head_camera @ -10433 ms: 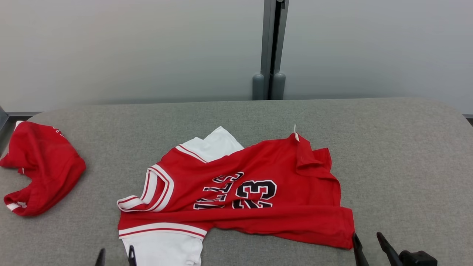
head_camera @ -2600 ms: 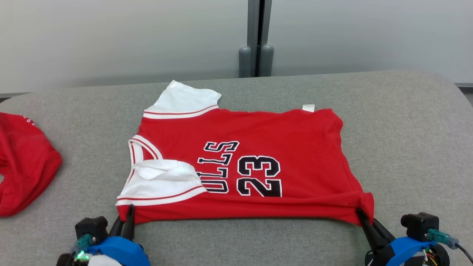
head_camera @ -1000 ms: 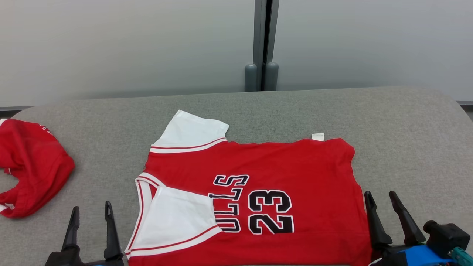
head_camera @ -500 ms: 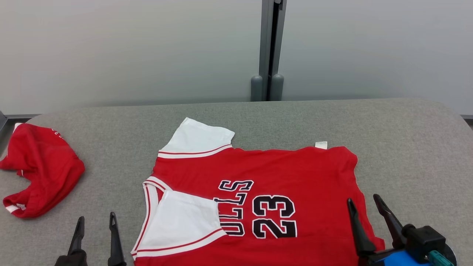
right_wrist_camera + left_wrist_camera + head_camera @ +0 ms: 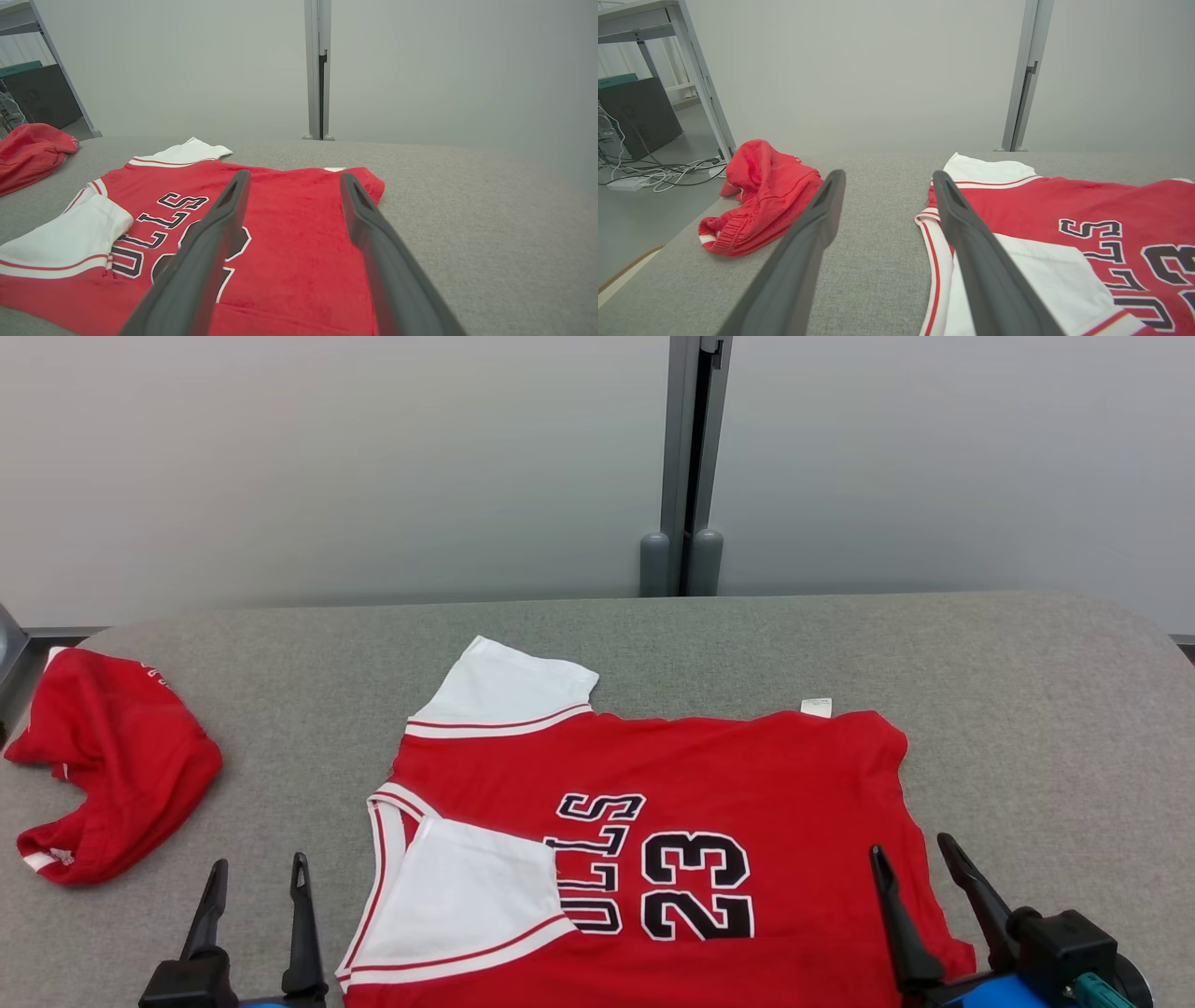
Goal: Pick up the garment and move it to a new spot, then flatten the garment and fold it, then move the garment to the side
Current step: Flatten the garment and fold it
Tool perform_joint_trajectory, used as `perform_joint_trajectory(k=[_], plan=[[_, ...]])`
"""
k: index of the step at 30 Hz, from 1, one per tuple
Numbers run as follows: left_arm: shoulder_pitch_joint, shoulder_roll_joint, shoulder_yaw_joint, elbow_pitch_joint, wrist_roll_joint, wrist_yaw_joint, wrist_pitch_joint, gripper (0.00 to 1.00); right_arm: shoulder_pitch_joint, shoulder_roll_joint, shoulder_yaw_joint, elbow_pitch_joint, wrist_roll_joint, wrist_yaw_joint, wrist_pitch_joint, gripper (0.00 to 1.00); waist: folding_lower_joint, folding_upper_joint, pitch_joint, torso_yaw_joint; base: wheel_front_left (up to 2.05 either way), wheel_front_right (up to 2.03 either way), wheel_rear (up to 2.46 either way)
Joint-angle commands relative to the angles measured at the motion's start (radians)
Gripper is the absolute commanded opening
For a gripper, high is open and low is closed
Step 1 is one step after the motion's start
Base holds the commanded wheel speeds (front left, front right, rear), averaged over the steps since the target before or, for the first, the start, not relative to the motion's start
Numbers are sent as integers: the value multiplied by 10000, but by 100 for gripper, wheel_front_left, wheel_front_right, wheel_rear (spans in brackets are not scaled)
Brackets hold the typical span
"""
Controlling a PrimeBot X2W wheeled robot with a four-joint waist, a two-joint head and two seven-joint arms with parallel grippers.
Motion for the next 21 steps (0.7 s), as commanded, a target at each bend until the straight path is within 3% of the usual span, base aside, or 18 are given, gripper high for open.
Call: perform_joint_trajectory(k=[1,16,21], plan=[[-51,60,-7,-66,-33,62,6,100,92,36,-1,-28,-12,2,31,100,0,0,-5,-8,0,0,0],[-6,140,-90,-43,-164,147,-19,100,99,51,35,57,-14,2,106,100,0,0,-9,11,0,0,0],[-718,405,-86,16,-219,-87,199,100,-498,40,105,229,44,2,154,100,0,0,143,-56,0,0,0]])
